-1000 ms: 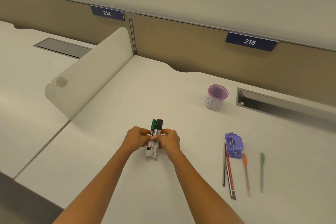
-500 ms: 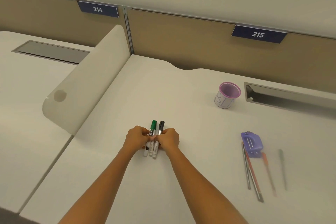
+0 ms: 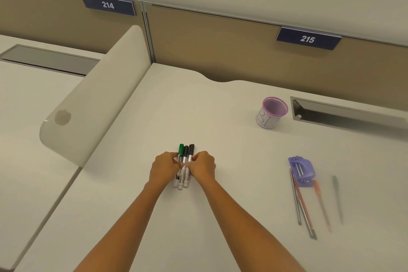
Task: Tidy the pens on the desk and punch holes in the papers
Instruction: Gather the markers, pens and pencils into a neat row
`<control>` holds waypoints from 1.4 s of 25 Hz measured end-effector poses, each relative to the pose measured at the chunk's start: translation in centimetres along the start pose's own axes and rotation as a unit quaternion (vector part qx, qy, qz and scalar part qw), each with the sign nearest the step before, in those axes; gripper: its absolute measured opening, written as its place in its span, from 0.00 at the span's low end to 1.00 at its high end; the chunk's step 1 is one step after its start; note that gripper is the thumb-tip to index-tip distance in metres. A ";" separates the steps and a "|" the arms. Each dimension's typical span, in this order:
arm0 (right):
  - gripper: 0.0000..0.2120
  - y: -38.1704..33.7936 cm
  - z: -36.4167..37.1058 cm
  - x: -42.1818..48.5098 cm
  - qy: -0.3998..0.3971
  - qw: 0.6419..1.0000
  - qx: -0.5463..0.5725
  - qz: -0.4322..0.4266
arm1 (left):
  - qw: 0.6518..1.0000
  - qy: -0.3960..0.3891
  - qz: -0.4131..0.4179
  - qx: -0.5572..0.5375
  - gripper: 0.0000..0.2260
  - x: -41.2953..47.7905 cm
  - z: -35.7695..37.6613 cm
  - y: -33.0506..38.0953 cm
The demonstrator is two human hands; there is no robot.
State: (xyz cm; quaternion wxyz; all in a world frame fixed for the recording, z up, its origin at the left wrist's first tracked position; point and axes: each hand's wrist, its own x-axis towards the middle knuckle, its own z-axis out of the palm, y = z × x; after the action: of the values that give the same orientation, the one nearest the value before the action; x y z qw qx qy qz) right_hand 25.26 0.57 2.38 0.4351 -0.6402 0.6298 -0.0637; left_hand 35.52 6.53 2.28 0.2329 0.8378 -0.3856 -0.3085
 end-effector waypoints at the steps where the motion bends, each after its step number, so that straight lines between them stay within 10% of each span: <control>1: 0.08 0.1 0.0 0.0 -0.002 1.000 0.001 -0.001 | 1.000 0.001 0.006 0.018 0.14 -0.1 0.1 0.0; 13: 0.08 1.1 -0.5 -1.1 -0.017 0.999 0.034 -0.006 | 0.996 0.016 -0.011 0.082 0.10 -1.0 0.5 -0.4; 20: 0.15 6.3 -6.1 -1.1 0.056 0.993 0.105 0.013 | 0.976 0.173 0.101 0.080 0.17 -3.4 3.0 3.9; 35: 0.13 26.4 -26.9 -2.8 0.258 0.960 0.019 0.111 | 0.972 -0.094 0.193 0.092 0.12 -12.3 24.4 22.3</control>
State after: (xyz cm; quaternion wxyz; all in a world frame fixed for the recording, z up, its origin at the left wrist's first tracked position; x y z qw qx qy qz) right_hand -12.03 -5.26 3.39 0.2742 -0.5198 0.7867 -0.1893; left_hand 1.07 -0.70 3.35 0.1725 0.7330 -0.5866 -0.2980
